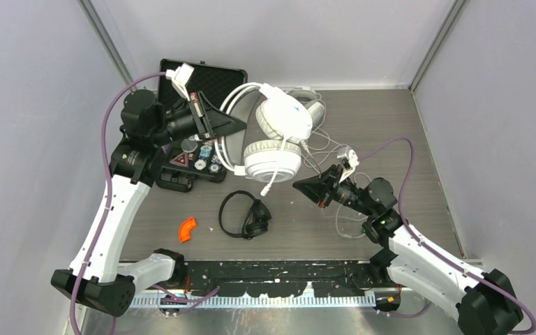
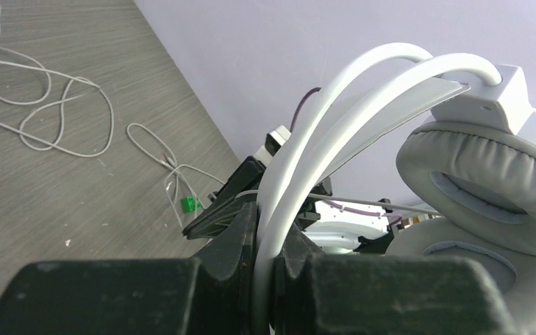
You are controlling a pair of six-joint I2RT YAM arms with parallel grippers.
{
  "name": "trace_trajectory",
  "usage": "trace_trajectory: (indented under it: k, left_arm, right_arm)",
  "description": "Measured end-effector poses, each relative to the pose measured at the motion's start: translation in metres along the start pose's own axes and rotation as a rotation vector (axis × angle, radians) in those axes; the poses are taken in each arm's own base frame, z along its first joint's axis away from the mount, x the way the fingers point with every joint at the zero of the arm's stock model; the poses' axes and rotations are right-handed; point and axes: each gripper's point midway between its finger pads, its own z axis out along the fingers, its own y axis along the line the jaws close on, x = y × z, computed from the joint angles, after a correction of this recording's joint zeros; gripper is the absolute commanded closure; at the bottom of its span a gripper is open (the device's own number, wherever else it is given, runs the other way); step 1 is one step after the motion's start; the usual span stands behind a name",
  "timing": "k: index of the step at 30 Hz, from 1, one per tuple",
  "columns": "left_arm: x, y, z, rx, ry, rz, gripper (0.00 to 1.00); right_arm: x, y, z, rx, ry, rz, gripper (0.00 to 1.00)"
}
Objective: Wrap the headphones
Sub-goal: Wrap the headphones cable around the headphones.
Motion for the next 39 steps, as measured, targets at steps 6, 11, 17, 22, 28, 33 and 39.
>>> trace_trajectory:
  k: [6,11,17,22,28,33,39]
  left_arm:
    - [0.019,0.007,0.003,0.020,0.034,-0.059,1.00]
    - [0.043,0.008,0.010,0.038,0.099,-0.114,1.00]
    - [0.062,-0.009,0.017,0.093,0.158,-0.106,1.00]
    - [0.069,-0.014,0.019,0.111,0.180,-0.104,1.00]
    - [0.081,-0.016,0.022,0.126,0.213,-0.107,1.00]
    - [0.102,-0.018,0.026,0.155,0.289,-0.102,1.00]
    - [0.128,0.002,0.015,0.101,0.411,0.014,1.00]
  right_arm:
    - [0.001,0.002,0.012,-0.023,0.014,0.011,1.00]
    - [-0.007,0.009,0.029,-0.060,0.011,0.007,1.00]
    - [-0.003,0.023,0.051,-0.113,0.037,0.010,1.00]
    - [-0.008,0.032,0.066,-0.137,0.025,-0.018,1.00]
    - [-0.011,0.025,0.082,-0.116,0.018,-0.045,1.00]
    - [-0.014,0.017,0.090,-0.083,0.016,-0.087,1.00]
    - [-0.023,0.012,0.091,-0.038,0.057,-0.158,1.00]
